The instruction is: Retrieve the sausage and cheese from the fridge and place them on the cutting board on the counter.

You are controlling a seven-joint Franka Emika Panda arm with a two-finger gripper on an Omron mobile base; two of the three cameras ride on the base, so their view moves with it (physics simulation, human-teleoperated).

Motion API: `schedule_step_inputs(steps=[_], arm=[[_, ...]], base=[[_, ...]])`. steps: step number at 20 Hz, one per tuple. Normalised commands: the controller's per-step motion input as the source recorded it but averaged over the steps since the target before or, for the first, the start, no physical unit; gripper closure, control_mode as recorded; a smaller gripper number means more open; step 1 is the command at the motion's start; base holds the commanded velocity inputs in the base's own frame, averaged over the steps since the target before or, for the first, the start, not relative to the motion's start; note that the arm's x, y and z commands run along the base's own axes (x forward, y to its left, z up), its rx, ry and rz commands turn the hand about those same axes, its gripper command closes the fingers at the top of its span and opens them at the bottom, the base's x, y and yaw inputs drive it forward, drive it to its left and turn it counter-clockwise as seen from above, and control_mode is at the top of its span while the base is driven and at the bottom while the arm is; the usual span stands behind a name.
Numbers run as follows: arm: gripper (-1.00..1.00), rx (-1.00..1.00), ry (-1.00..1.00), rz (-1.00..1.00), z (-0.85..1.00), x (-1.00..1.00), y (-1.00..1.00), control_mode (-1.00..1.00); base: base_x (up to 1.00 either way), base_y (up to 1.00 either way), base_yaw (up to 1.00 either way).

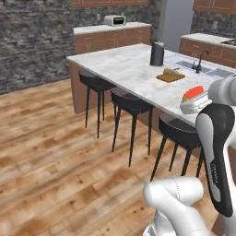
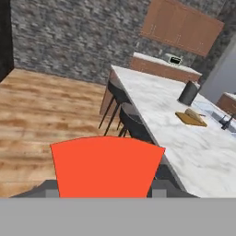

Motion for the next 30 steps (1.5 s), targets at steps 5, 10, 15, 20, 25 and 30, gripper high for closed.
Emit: schedule_step_inputs(steps=[5, 10, 15, 20, 25, 30], arm=[[1.00, 0.00, 0.00, 0.00, 0.00, 0.00, 0.00, 1.00], [1.00, 0.00, 0.00, 0.00, 0.00, 0.00, 0.00, 1.00], [1.00, 0.00, 0.00, 0.00, 0.00, 0.00, 0.00, 1.00], [1.00, 0.00, 0.00, 0.00, 0.00, 0.00, 0.00, 1.00], [1.00, 0.00, 0.00, 0.00, 0.00, 0.00, 0.00, 1.00], [1.00, 0.00, 0.00, 0.00, 0.00, 0.00, 0.00, 1.00]], base=[[0.25, 0.30, -0.83], [0.28, 0.67, -0.58], [0.51, 1.00, -0.21], [0.50, 0.86, -0.25], [0.35, 0.69, -0.41], [0.24, 0.62, -0.55]])
